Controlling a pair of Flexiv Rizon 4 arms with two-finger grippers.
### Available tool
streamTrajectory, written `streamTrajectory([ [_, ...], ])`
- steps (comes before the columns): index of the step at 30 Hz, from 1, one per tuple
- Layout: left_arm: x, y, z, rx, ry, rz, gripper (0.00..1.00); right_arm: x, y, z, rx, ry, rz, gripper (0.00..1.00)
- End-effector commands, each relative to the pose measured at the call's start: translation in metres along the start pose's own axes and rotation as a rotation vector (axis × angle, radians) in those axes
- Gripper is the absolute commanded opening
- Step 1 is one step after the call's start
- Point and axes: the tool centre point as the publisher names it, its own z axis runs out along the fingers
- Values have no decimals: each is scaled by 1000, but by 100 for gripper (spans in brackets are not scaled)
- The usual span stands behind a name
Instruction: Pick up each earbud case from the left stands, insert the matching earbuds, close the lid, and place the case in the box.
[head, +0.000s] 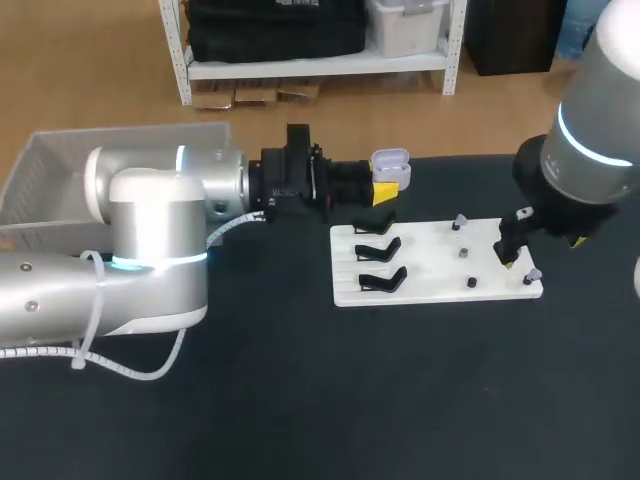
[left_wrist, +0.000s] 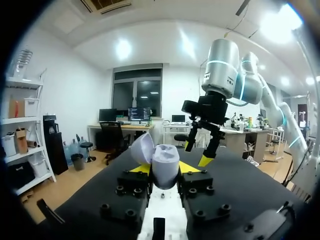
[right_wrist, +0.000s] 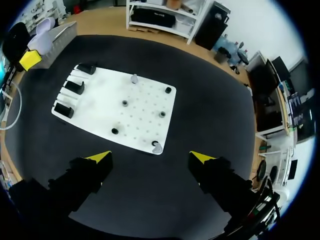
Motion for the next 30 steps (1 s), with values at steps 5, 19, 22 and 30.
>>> streamTrajectory([
  [5, -1, 0, 1, -3, -1, 1, 0, 4, -1, 10, 44, 54, -1, 100],
  [19, -1, 0, 1, -3, -1, 1, 0, 12, -9, 40, 44, 150, 28, 100],
  [22, -1, 0, 1, -3, -1, 1, 0, 17, -11, 45, 29, 144, 29, 100],
  [30, -1, 0, 1, -3, -1, 1, 0, 26, -15, 52, -1, 143, -98, 98],
])
